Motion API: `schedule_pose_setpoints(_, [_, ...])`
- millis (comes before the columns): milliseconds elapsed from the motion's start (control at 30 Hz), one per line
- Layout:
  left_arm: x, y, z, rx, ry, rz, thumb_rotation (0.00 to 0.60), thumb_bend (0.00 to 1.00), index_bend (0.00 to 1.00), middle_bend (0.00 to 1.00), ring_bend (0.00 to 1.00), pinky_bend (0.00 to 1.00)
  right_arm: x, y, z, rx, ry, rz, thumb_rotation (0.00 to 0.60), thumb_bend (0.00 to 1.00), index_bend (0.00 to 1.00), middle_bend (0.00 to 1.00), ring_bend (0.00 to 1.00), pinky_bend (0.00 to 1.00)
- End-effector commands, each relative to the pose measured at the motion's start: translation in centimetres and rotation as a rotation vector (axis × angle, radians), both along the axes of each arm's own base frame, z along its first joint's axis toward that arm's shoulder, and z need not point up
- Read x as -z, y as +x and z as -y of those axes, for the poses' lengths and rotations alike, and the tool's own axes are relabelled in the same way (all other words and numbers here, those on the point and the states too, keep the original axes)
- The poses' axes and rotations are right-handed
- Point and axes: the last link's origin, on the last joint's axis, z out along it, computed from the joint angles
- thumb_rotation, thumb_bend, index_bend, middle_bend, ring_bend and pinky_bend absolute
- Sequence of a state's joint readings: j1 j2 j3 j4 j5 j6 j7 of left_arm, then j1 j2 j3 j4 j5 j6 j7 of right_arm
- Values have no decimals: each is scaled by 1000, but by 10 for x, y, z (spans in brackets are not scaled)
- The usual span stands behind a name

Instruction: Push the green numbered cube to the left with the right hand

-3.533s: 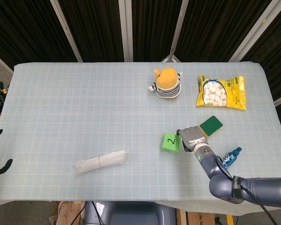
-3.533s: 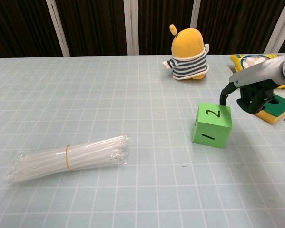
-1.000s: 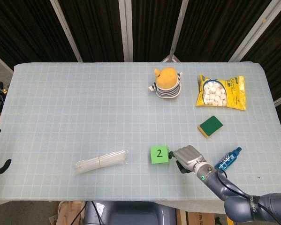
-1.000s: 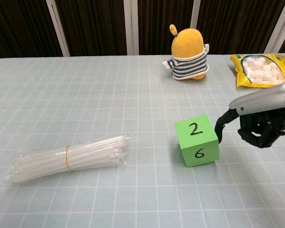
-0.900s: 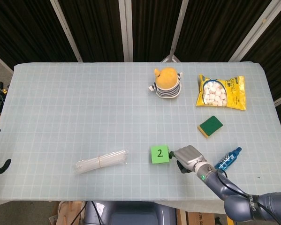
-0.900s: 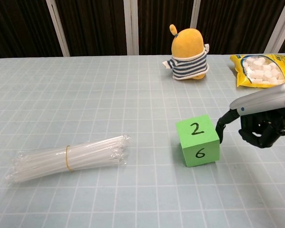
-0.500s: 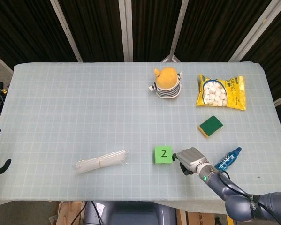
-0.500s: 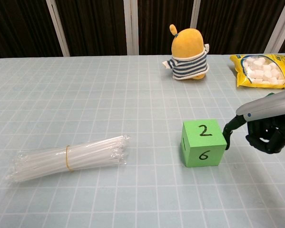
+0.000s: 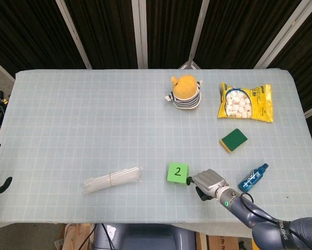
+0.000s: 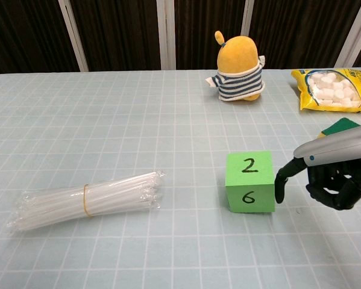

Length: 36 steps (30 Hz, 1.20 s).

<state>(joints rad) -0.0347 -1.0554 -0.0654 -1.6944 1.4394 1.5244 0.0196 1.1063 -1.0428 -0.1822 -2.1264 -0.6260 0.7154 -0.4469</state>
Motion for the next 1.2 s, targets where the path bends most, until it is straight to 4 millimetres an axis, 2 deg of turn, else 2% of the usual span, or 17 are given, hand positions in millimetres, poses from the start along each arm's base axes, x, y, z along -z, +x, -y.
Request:
schedule_pose_setpoints(33, [0,0,0,0,0,1,600,344,45,0,0,0,2,0,-2,-4,7,-5,600,828,288,832,875,722])
schedule_pose_setpoints(967, [0,0,0,0,-2,1,600,344,46,0,0,0,17,-3,-10,0,13,29,600,828,287,832,875,722])
schedule_pose_setpoints(1200, [1,0,0,0,-6,-2,600,344,46,0,0,0,23,3,-18,38,79,72,600,829,288,832,875,722])
